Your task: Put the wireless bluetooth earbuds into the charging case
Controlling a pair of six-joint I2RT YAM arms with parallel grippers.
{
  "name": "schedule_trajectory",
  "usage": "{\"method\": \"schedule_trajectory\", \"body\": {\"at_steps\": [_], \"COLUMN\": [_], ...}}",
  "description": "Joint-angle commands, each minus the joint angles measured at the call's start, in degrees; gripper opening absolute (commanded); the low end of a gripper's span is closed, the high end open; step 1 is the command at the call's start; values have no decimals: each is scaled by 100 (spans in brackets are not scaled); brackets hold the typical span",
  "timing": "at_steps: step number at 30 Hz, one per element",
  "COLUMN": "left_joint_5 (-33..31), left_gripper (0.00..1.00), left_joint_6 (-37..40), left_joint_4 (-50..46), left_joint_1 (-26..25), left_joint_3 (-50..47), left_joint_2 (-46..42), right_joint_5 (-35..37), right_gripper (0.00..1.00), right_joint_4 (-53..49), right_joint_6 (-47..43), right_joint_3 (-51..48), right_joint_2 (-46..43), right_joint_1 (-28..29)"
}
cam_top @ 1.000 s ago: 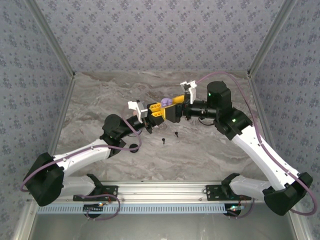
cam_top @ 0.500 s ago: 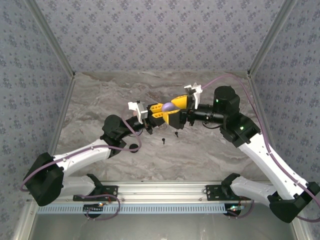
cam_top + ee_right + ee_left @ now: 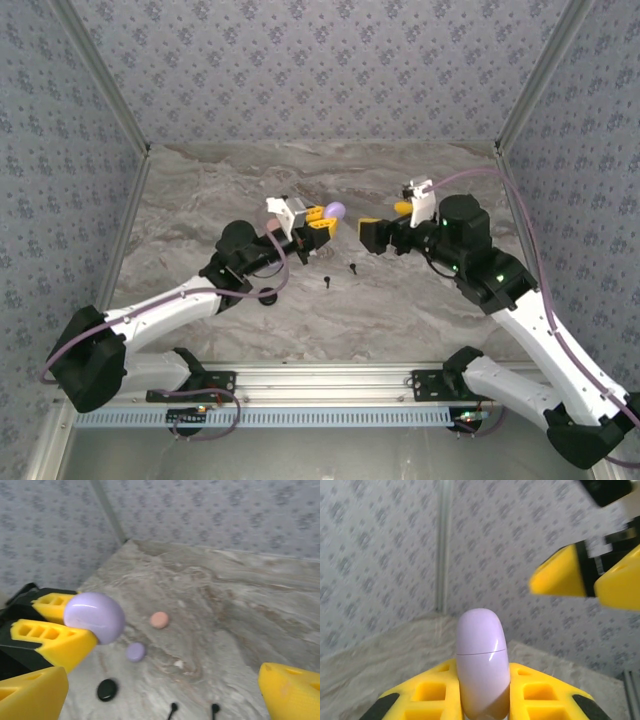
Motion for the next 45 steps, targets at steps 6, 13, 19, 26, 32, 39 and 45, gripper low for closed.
{"method": "schedule_trajectory", "body": {"at_steps": [6, 13, 19, 26, 32, 39, 45], "left_joint_5": [-660, -97, 311, 489, 505, 354, 102], "left_gripper": [0, 0, 0, 4, 14, 40, 54], "left_joint_6": [-1370, -2160, -2443, -2994, -3148, -3148, -2997], "left_joint_4": [-1170, -1733, -2212, -2309, -2243, -2313, -2599], "left_joint_1": [1017, 1773, 1802, 1797, 1788, 1788, 1788], "left_joint_3": [-246, 247, 1185, 1877, 2061, 2009, 2003], "left_joint_2": [424, 1705, 2842, 3847, 4156, 4121, 3867], "right_joint_5": [-133, -256, -143, -82, -98, -108, -43], "right_gripper": [100, 100, 100, 100, 100, 100, 100], "right_joint_4": [719, 707, 563, 395, 382, 377, 243], "right_joint_6": [886, 1040, 1056, 1020, 996, 998, 959], "right_joint_3": [-1128, -1278, -1246, -1234, -1242, -1243, -1214], "right_joint_2": [-446, -315, -258, -293, -296, -287, -286], "right_joint_1": [-666, -762, -762, -760, -760, -755, -754]}}
